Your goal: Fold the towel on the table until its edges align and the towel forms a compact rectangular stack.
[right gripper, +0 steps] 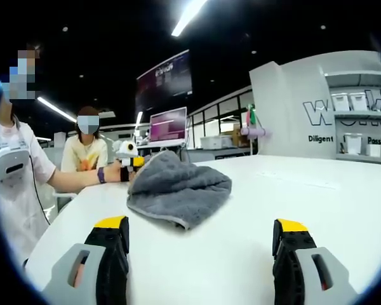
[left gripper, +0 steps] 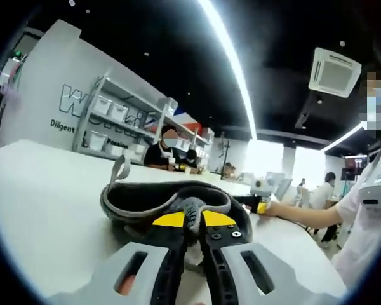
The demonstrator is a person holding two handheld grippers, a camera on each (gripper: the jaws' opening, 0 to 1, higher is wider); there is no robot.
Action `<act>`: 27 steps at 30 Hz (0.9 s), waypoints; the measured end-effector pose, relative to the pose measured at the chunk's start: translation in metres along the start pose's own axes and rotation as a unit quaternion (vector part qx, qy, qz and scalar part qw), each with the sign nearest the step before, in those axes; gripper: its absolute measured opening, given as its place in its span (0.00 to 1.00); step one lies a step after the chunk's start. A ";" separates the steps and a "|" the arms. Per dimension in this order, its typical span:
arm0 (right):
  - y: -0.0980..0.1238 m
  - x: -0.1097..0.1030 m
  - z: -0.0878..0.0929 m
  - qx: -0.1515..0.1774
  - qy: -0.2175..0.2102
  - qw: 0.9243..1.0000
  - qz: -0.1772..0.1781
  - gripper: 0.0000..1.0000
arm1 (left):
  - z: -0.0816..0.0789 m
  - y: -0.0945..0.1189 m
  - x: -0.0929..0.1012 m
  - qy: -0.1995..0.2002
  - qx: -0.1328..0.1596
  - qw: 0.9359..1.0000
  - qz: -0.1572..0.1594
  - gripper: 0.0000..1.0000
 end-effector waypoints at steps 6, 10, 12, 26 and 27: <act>0.002 0.000 0.000 0.000 0.000 1.000 0.000 0.96 | -0.013 0.009 -0.006 0.053 0.072 0.996 0.005 0.06; 0.003 0.002 0.001 0.000 -0.001 1.000 0.000 0.96 | -0.016 0.013 -0.006 0.076 0.101 0.992 0.005 0.06; 0.004 0.002 0.001 0.001 -0.001 1.000 0.000 0.96 | -0.017 0.014 -0.008 0.089 0.116 0.989 -0.001 0.06; 0.005 0.004 0.002 0.001 -0.001 1.000 0.001 0.96 | -0.017 0.026 -0.024 0.178 0.178 0.967 -0.045 0.06; 0.005 0.004 0.002 0.001 -0.002 1.000 0.001 0.96 | -0.017 0.025 -0.022 0.179 0.180 0.966 -0.047 0.06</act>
Point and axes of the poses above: the point that each gripper's makers call its tool centre point, and the gripper's own axes: y roughly backward along the fingers, x roughly to its right, z roughly out of its underside, the point moved 8 cm from there along y, roughly backward along the fingers, and after that the axes turned 8 degrees about -x, right-handed, at the moved point
